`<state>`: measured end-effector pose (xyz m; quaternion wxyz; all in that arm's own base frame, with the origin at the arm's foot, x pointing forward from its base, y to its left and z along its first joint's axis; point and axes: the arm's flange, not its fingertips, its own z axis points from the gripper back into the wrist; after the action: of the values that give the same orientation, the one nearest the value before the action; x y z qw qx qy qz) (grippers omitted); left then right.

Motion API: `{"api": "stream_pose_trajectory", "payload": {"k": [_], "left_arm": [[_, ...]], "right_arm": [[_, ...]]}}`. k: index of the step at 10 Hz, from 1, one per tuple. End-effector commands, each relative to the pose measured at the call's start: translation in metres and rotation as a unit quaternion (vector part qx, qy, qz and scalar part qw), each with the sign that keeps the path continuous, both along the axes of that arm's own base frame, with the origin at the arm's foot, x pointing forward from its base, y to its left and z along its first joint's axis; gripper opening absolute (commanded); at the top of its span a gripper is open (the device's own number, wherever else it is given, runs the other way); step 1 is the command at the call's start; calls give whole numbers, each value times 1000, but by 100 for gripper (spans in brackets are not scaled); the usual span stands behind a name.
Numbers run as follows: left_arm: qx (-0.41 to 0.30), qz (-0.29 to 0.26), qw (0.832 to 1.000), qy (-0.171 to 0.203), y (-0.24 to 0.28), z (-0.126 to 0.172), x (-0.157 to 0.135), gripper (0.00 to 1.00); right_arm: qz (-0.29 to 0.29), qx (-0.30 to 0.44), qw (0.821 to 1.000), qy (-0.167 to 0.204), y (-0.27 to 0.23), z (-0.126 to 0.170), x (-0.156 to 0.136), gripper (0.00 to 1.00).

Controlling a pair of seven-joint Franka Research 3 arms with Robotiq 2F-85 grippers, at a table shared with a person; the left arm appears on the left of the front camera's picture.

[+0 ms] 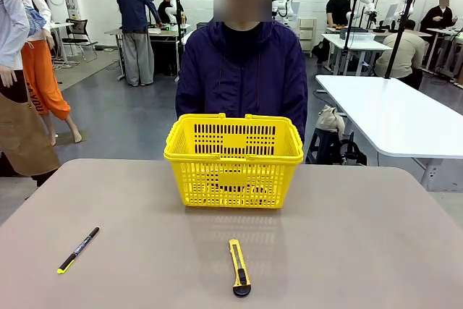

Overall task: Place the items the person wants into the basket.
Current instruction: Pick up the item the person points to and place it in the Market Basket.

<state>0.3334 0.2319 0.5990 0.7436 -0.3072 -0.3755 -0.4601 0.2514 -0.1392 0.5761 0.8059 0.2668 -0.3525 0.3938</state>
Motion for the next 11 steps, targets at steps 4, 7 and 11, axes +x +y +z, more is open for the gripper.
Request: {"api": "stream_pose_trajectory", "payload": {"k": [4,7,11], "left_arm": [[-57,-22,998,13,21,-8,11,100],[-50,-14,998,26,16,-14,8,100],[-50,-14,998,26,16,-14,8,100]], "right_arm": [[6,9,1000,-7,1,0,1,100],[6,9,1000,-7,1,0,1,100],[6,9,1000,-7,1,0,1,100]]}}
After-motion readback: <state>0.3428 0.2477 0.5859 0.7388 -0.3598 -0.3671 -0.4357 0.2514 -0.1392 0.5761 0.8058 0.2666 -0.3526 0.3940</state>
